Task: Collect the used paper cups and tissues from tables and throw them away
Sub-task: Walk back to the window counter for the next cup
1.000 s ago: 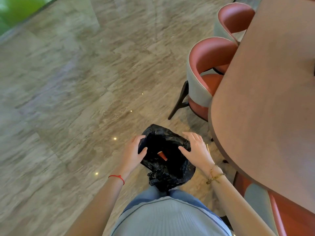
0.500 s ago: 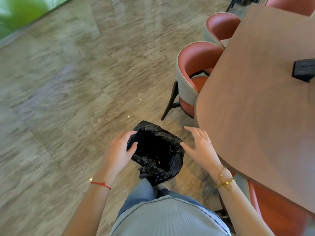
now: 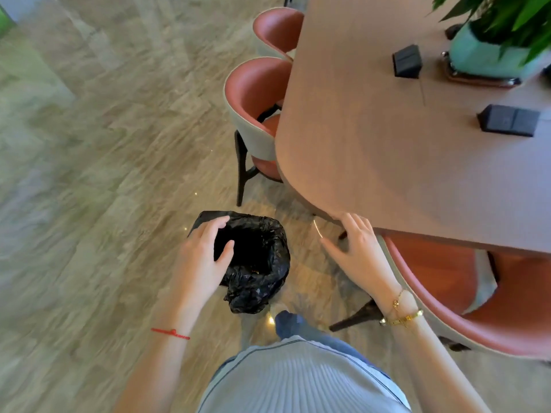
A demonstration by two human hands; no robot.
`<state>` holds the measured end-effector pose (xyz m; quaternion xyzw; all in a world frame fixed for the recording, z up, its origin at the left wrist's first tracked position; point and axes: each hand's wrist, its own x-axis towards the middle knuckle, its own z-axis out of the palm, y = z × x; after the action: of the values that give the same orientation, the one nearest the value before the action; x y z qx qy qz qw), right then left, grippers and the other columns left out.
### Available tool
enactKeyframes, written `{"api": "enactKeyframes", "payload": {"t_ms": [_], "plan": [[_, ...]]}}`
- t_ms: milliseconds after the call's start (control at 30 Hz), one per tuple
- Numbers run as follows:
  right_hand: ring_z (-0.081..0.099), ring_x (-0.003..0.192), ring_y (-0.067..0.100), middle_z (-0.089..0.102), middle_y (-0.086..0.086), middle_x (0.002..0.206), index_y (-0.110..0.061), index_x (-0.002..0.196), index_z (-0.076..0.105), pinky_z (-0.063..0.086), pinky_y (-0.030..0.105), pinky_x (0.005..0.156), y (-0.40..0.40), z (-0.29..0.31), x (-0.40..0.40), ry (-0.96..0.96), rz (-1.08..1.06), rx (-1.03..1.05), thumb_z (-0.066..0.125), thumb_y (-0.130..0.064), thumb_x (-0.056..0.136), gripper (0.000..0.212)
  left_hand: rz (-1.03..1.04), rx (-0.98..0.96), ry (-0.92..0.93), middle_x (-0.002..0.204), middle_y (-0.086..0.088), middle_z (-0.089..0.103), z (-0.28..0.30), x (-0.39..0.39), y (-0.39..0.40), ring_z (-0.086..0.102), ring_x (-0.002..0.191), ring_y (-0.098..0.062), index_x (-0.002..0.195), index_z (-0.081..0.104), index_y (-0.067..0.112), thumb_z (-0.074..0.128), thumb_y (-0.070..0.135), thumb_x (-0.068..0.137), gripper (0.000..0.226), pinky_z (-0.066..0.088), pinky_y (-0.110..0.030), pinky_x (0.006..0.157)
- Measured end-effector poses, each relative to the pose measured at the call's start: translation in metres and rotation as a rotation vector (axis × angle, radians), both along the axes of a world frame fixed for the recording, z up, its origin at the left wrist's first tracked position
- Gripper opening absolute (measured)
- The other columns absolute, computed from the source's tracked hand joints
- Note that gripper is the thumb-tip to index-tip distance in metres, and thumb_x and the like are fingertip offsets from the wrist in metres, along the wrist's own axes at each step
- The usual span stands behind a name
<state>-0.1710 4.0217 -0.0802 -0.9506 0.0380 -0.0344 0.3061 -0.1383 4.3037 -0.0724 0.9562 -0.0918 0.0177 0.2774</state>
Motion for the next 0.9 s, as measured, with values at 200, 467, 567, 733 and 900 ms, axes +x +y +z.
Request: {"api": "enactKeyframes", "payload": {"t_ms": [200, 467, 567, 733, 900], "plan": [[0.036, 0.13, 0.015, 0.05, -0.004, 0.134, -0.023, 0.134, 0.045, 0.033, 0.026, 0.101, -0.004, 0.002, -0.105, 0.007, -0.282, 0.037, 0.064, -0.034, 0.088, 0.051, -0.259, -0.009, -0.012, 0.125, 0.01, 0.06, 0.004, -0.025, -0.018, 0.057, 0.109, -0.011, 0.131, 0.053, 0.025, 0.061, 0.026, 0.091, 0.041, 0.043, -0.022, 0.091], [0.044, 0.121, 0.02, 0.056, -0.005, 0.124, -0.021, 0.129, 0.05, 0.038, 0.036, 0.104, -0.019, 0.0, -0.244, 0.002, -0.624, 0.04, 0.07, -0.027, 0.083, 0.05, -0.612, -0.054, 0.031, 0.128, 0.006, 0.058, 0.009, -0.075, -0.082, 0.052, 0.121, -0.01, 0.129, 0.055, 0.021, 0.06, 0.024, 0.091, 0.038, 0.042, -0.029, 0.103], [0.044, 0.119, 0.017, 0.055, -0.007, 0.122, -0.023, 0.129, 0.05, 0.039, 0.033, 0.102, -0.028, -0.002, -0.286, -0.008, -0.746, 0.034, 0.07, -0.027, 0.083, 0.051, -0.736, -0.045, 0.04, 0.128, 0.007, 0.057, 0.012, -0.096, -0.12, 0.051, 0.121, -0.01, 0.129, 0.055, 0.021, 0.06, 0.025, 0.092, 0.038, 0.041, -0.025, 0.102], [0.046, 0.119, 0.021, 0.059, 0.0, 0.122, -0.017, 0.127, 0.054, 0.035, 0.025, 0.1, -0.062, -0.006, -0.345, -0.02, -0.931, 0.032, 0.071, -0.025, 0.082, 0.048, -0.946, -0.045, 0.054, 0.128, 0.008, 0.057, 0.016, -0.131, -0.204, 0.05, 0.121, -0.009, 0.13, 0.054, 0.022, 0.06, 0.023, 0.092, 0.039, 0.042, -0.03, 0.103], [0.045, 0.119, 0.014, 0.059, -0.004, 0.12, -0.018, 0.126, 0.055, 0.03, 0.018, 0.1, -0.111, 0.002, -0.417, -0.051, -1.117, 0.053, 0.072, -0.025, 0.082, 0.047, -1.132, -0.063, 0.017, 0.125, 0.007, 0.059, 0.021, -0.182, -0.306, 0.054, 0.117, -0.011, 0.129, 0.055, 0.022, 0.062, 0.021, 0.09, 0.039, 0.045, -0.033, 0.101]]}}
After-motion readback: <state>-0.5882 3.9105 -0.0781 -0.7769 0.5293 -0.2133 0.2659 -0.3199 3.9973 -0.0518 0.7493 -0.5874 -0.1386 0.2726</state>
